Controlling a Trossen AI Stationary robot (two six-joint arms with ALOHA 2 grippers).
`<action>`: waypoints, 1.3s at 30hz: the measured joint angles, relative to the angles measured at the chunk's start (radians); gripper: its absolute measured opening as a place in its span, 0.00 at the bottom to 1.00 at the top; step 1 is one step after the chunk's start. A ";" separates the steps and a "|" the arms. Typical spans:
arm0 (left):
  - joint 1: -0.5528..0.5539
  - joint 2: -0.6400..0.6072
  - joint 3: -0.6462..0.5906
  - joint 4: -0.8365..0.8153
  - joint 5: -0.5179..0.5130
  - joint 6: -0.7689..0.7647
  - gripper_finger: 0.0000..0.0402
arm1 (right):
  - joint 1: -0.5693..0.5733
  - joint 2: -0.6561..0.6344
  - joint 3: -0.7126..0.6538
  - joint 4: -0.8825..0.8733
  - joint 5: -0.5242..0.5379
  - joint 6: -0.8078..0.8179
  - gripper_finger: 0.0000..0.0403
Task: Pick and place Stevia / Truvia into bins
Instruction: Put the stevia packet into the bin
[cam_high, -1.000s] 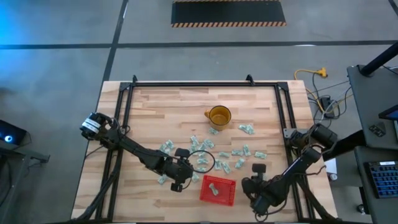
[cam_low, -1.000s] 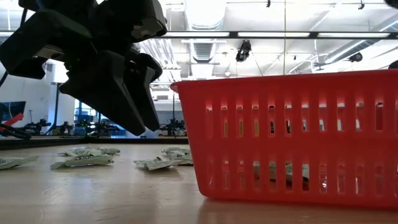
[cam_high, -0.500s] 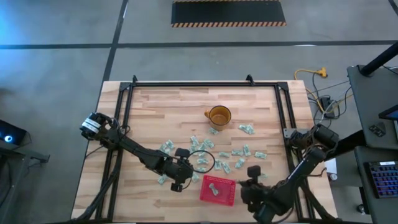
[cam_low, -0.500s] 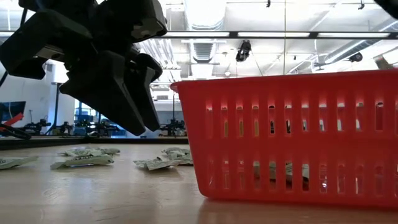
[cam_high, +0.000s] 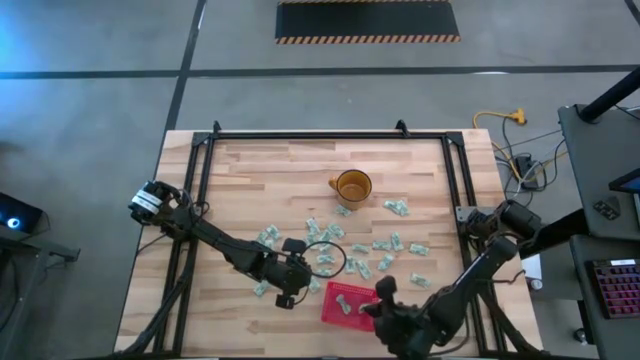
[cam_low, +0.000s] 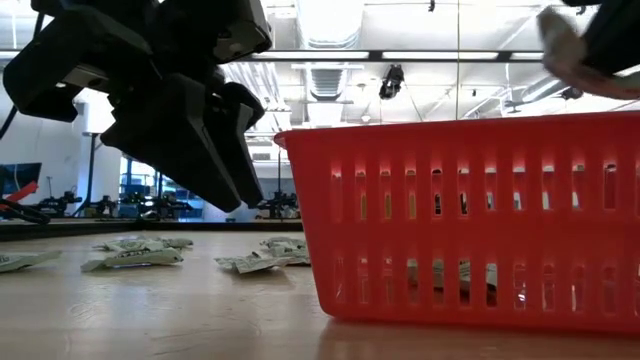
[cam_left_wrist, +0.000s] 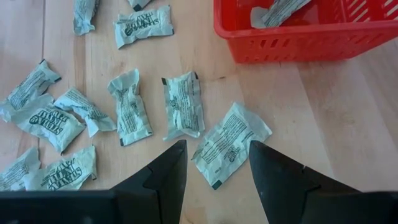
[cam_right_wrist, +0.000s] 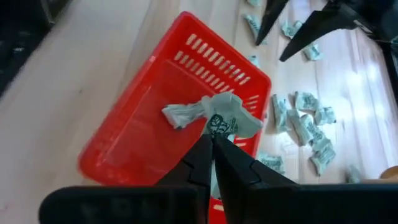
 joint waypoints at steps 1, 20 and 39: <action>0.000 0.000 0.000 -0.001 0.000 0.000 0.39 | -0.001 0.000 0.000 0.000 -0.001 0.003 0.05; 0.024 0.099 0.003 0.012 0.068 0.025 0.39 | 0.007 -0.006 0.034 -0.046 0.008 -0.031 0.28; 0.035 0.102 0.004 0.003 0.126 0.054 0.00 | 0.053 -0.010 0.050 -0.137 0.007 0.020 0.19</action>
